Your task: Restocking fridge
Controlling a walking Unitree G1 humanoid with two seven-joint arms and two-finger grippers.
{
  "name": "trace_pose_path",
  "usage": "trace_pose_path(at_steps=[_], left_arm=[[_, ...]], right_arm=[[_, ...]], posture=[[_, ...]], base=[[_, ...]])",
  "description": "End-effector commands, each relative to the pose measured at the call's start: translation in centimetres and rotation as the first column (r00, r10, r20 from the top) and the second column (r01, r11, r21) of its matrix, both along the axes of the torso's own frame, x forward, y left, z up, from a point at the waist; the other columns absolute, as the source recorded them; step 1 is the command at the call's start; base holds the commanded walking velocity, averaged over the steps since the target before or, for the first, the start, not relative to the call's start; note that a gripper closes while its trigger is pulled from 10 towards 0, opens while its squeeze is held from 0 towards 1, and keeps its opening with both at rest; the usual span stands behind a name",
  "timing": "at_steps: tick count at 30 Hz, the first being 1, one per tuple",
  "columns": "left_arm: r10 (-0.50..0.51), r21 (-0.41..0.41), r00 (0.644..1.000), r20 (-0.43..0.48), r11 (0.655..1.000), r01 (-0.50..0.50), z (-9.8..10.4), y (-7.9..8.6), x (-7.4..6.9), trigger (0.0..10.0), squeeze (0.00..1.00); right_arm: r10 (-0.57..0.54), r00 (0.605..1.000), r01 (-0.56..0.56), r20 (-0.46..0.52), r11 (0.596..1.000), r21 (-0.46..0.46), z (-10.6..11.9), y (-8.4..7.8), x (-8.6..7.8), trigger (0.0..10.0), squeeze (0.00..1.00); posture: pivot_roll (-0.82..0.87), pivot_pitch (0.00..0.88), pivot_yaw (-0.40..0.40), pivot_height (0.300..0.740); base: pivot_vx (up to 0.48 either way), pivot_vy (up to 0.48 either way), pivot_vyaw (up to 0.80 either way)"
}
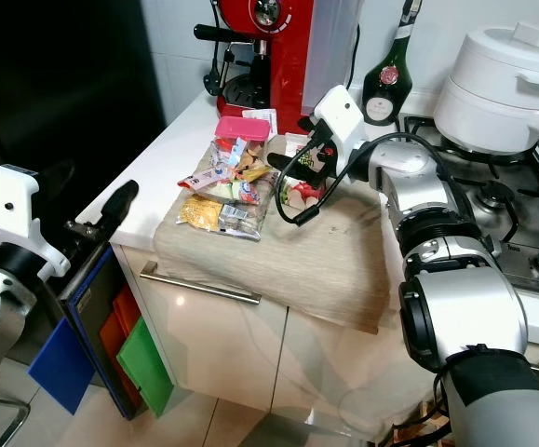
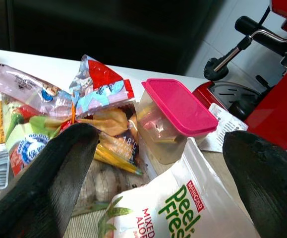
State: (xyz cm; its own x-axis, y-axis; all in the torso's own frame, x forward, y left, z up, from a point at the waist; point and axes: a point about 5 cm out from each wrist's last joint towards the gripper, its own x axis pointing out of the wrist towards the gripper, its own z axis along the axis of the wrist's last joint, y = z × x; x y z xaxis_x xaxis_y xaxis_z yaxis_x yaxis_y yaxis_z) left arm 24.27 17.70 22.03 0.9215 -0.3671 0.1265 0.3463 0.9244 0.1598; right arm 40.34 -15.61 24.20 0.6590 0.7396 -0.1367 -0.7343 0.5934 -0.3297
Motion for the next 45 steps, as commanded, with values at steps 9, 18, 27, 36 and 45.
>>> trace_pose_path(at_steps=[9, 18, 27, 36, 45], left_arm=[[-0.119, 0.007, 0.993, -0.027, 0.993, 0.119, 0.3, -1.3, -0.7, 10.0, 0.00], [-0.115, 0.008, 0.993, -0.034, 0.993, 0.115, 0.2, -1.3, -0.9, 10.0, 0.00], [-0.102, 0.002, 0.994, -0.028, 0.995, 0.102, 0.3, -1.3, -1.1, 10.0, 0.00], [-0.099, -0.011, 0.995, -0.023, 0.995, 0.099, 0.2, -1.5, -1.1, 10.0, 0.00], [-0.101, -0.020, 0.995, -0.025, 0.995, 0.101, 0.1, -1.6, -1.1, 10.0, 0.00]], right_arm=[[-0.094, 0.994, 0.098, -0.056, 0.993, 0.070, -0.1, -0.4, 0.4, 10.0, 0.00], [-0.196, 0.978, 0.201, -0.074, 0.977, 0.069, -0.8, -1.1, 0.7, 10.0, 0.00], [-0.100, 0.995, 0.097, 0.023, 0.991, 0.097, 1.9, -0.6, 0.6, 10.0, 0.00], [-0.023, 0.997, 0.018, 0.070, 0.997, 0.081, 3.1, -0.5, 0.3, 10.0, 0.00], [-0.147, 0.989, 0.148, -0.016, 0.988, 0.034, 1.0, -1.2, 0.7, 10.0, 0.00]], posture=[[0.16, 0.042, 0.006, 0.740], [0.17, 0.045, -0.001, 0.740], [0.18, 0.038, -0.021, 0.740], [0.17, 0.034, -0.031, 0.740], [0.17, 0.034, -0.041, 0.740]], base=[[0.000, 0.000, 0.00], [0.000, 0.000, 0.00], [0.000, 0.000, 0.00], [0.000, 0.000, 0.00], [0.000, 0.000, 0.00]])
